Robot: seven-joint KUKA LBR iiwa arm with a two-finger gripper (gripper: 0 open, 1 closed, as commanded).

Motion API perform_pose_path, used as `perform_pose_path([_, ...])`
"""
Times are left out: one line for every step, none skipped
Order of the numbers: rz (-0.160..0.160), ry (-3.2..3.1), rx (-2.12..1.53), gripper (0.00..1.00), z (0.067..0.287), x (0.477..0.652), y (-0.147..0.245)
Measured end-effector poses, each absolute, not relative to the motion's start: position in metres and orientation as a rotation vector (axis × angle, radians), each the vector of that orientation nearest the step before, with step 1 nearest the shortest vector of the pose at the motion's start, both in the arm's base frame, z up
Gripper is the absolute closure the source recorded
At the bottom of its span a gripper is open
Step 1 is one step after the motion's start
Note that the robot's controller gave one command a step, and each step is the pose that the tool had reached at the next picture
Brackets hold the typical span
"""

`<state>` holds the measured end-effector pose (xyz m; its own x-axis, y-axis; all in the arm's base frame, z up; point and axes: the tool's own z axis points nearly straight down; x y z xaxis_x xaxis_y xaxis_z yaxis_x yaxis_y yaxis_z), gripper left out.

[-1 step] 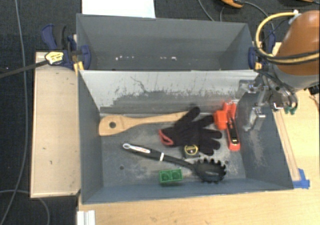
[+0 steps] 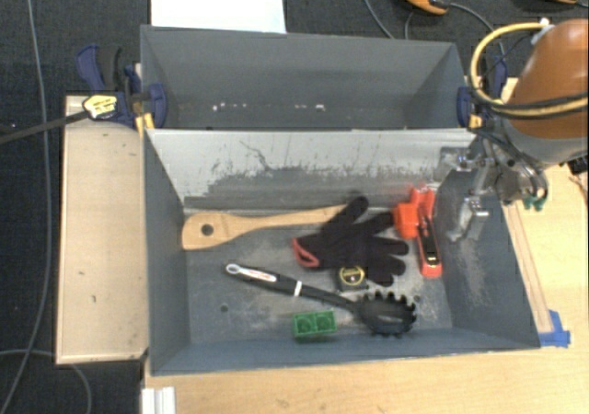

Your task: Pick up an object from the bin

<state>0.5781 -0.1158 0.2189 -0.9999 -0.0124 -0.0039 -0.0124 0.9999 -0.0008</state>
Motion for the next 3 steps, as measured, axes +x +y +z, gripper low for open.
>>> perform_pose_path([0.000,3.129,0.204,1.00,0.162,0.577,-0.084])
perform_pose_path([0.000,3.129,0.202,1.00,0.162,0.577,-0.084])
perform_pose_path([0.002,3.133,-0.090,1.00,0.085,0.557,0.008])
